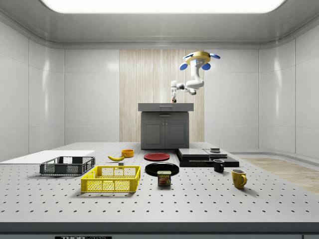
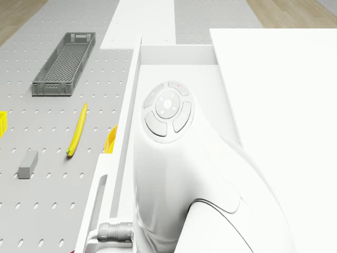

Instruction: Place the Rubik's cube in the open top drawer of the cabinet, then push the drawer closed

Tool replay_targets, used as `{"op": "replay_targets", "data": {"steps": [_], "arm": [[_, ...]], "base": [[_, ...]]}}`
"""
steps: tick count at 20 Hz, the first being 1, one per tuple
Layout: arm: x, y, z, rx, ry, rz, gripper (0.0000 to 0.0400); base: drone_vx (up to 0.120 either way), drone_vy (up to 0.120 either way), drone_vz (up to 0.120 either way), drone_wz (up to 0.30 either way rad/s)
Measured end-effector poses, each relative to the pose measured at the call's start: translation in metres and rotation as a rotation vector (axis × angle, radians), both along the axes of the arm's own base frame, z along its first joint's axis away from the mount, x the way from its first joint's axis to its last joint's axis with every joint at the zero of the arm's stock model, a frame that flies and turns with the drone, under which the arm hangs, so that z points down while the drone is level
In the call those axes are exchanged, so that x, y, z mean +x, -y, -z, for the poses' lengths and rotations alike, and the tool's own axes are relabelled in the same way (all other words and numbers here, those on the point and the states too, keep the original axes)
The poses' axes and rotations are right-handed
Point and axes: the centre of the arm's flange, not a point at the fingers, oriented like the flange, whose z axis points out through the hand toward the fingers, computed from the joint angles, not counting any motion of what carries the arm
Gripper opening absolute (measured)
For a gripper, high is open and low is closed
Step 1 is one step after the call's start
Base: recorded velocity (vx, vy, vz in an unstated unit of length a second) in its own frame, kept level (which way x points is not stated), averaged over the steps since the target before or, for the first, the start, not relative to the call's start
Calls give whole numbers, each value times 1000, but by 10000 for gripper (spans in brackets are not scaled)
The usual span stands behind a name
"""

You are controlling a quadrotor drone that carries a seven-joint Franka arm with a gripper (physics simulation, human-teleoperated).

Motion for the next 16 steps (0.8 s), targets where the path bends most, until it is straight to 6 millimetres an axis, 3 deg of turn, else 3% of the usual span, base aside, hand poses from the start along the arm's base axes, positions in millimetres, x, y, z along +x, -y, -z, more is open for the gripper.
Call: {"op": "replay_targets", "data": {"steps": [16], "arm": [[0,0,-53,0,0,0,325]], "base": [[0,0,0,0]]}}
